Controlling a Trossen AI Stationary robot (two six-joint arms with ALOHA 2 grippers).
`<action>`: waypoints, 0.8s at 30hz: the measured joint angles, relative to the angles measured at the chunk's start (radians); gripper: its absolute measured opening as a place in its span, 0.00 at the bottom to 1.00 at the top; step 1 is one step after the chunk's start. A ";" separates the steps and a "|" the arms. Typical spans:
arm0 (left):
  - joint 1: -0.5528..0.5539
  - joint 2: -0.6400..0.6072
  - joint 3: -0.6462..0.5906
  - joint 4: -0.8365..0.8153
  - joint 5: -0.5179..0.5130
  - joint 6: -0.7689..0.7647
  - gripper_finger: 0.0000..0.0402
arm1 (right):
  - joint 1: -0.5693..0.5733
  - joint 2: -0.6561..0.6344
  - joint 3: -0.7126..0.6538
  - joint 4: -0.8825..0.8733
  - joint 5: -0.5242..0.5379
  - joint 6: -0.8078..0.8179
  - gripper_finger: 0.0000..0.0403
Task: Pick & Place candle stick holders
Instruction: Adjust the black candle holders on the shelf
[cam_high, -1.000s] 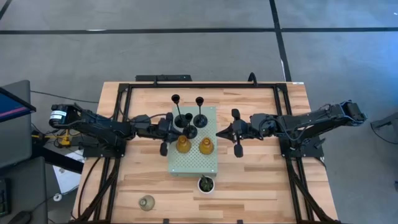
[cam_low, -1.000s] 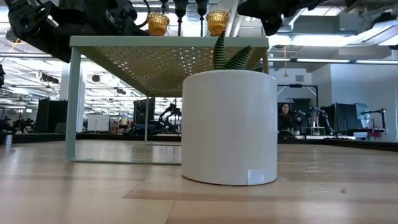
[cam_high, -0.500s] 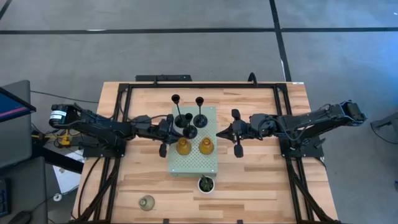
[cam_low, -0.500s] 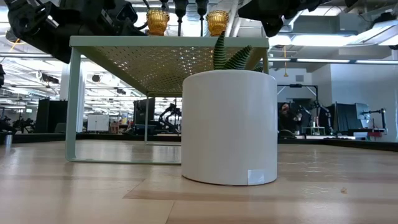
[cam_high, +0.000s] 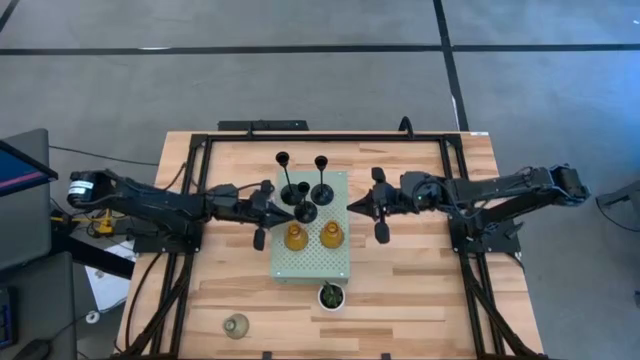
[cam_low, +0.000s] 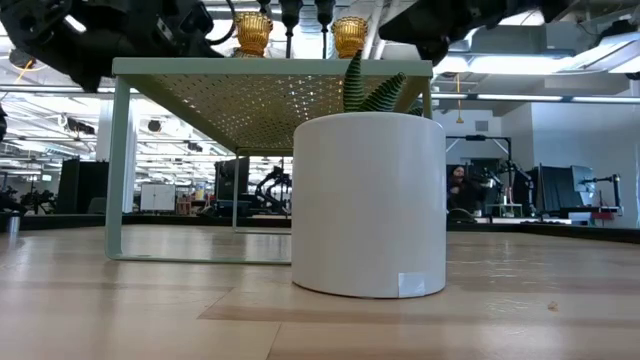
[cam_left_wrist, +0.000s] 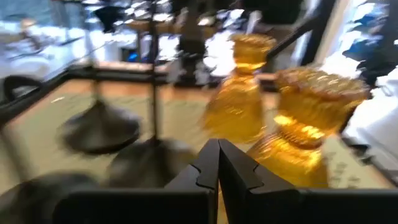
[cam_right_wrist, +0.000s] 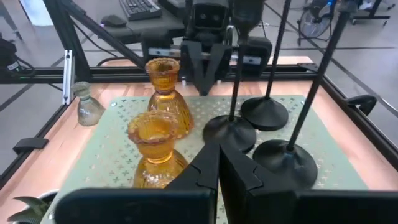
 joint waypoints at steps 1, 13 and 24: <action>0.000 -0.029 0.000 -0.041 -0.023 0.001 0.01 | -0.013 0.000 0.000 0.000 -0.012 0.000 0.00; -0.030 -0.358 0.000 -0.354 -0.116 0.014 0.01 | -0.159 0.048 0.000 0.094 -0.197 -0.024 0.00; -0.080 -0.399 0.000 -0.441 -0.204 0.014 0.01 | -0.238 0.131 0.001 0.246 -0.217 -0.053 0.02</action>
